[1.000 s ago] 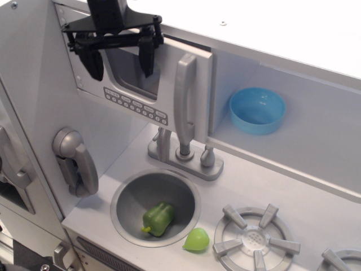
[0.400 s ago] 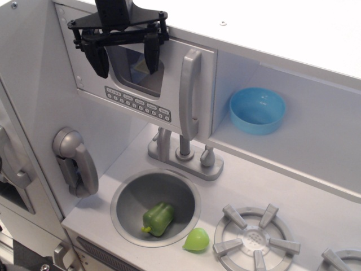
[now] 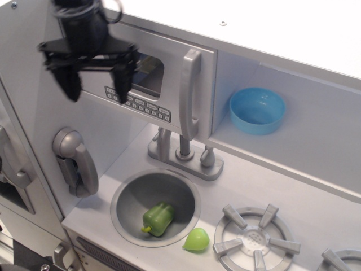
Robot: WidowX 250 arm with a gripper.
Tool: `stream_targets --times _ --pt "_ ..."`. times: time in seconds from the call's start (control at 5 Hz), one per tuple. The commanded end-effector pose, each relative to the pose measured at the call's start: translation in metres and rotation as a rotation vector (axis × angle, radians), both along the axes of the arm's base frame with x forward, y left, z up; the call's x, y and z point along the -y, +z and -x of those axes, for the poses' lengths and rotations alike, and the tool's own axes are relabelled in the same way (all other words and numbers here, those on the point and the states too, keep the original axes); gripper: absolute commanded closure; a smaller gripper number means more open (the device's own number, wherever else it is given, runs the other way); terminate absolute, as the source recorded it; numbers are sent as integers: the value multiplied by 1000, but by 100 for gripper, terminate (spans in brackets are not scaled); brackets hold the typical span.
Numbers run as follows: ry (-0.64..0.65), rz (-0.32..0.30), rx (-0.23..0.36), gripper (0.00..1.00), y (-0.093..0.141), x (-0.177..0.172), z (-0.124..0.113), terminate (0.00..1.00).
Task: Close microwave
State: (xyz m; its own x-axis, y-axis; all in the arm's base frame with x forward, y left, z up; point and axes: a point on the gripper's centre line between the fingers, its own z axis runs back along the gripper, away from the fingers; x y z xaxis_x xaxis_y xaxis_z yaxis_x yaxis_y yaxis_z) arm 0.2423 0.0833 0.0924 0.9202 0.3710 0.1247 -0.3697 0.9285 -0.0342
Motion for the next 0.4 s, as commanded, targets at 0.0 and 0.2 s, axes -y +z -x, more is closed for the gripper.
stream_targets --times 0.0,0.2 --pt "-25 -27 38 0 10 -12 12 0" --pt "-25 -27 38 0 10 -12 12 100"
